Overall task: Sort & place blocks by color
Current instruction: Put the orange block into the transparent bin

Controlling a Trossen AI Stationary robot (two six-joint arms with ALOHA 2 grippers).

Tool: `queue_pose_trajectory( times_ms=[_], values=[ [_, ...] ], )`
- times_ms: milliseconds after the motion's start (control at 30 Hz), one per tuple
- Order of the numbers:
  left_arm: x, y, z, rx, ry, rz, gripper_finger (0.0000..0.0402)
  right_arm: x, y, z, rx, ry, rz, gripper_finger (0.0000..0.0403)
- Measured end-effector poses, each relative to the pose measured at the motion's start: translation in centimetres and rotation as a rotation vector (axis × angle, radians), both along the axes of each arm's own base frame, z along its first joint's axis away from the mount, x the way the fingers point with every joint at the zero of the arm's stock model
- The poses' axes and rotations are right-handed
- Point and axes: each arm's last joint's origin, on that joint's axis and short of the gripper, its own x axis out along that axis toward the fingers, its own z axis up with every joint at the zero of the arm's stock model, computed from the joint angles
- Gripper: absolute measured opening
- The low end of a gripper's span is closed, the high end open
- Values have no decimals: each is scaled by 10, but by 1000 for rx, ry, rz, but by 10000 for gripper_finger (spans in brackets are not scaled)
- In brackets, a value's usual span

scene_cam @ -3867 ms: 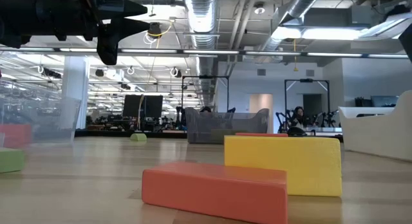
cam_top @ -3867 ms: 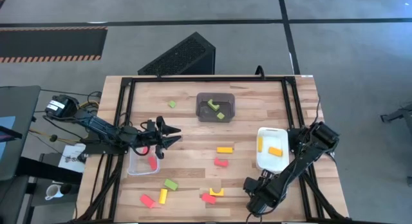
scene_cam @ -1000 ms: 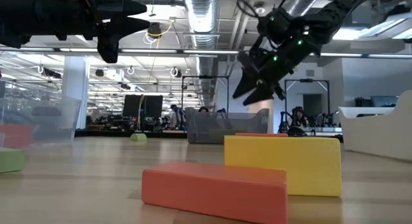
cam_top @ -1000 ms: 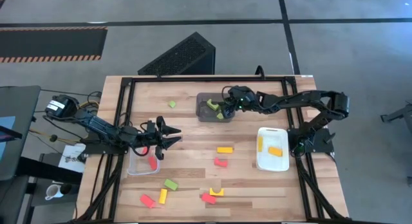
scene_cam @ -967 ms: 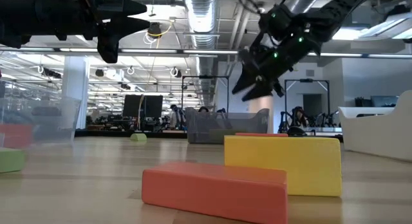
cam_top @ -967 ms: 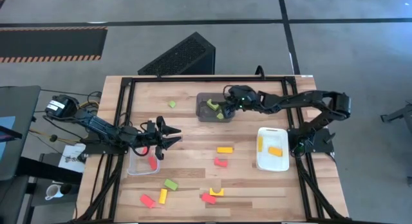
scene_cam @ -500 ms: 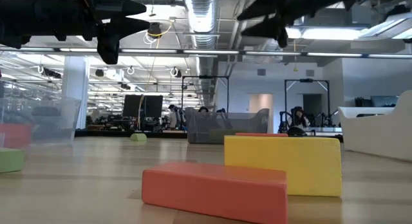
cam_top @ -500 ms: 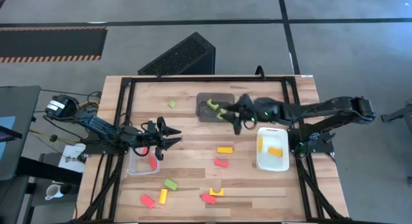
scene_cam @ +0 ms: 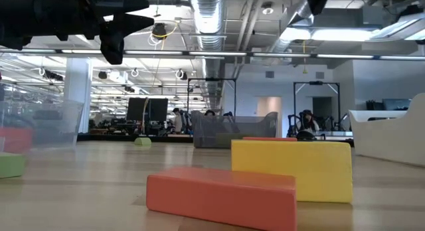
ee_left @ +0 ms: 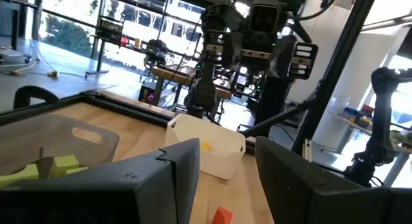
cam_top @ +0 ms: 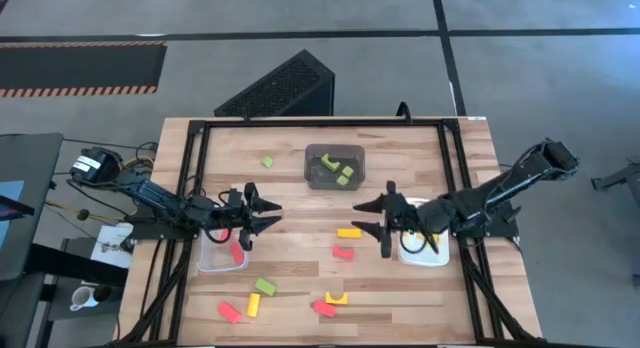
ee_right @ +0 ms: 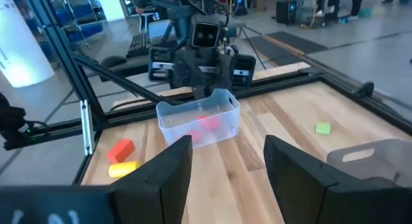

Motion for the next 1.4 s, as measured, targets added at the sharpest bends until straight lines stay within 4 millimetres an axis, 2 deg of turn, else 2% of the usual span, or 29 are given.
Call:
queue_pose_trajectory(
  times_ms=[133,333,500,733,900,1033,1233,1400],
  values=[
    [0,0,0,0,0,-1,139,-8,9,4,-46,-8,16,214],
    [1,0,2,-29,-1,21,139,-16,5,15,-90,-44,66,214],
    [14,-5,18,6,4,-1,139,-21,-2,23,-122,-68,120,214],
    [39,-13,38,89,222,-23,139,-22,-5,25,-168,-68,163,214],
    [44,-15,44,63,321,-24,143,-23,-4,18,-173,-50,185,214],
    [44,-16,45,57,319,-24,163,-36,-11,0,-158,-98,180,214],
    [49,-17,40,83,326,-2,217,-69,-31,-5,-89,-237,159,214],
    [74,-26,28,137,334,-31,258,-86,-38,-7,-86,-300,159,214]
  ],
)
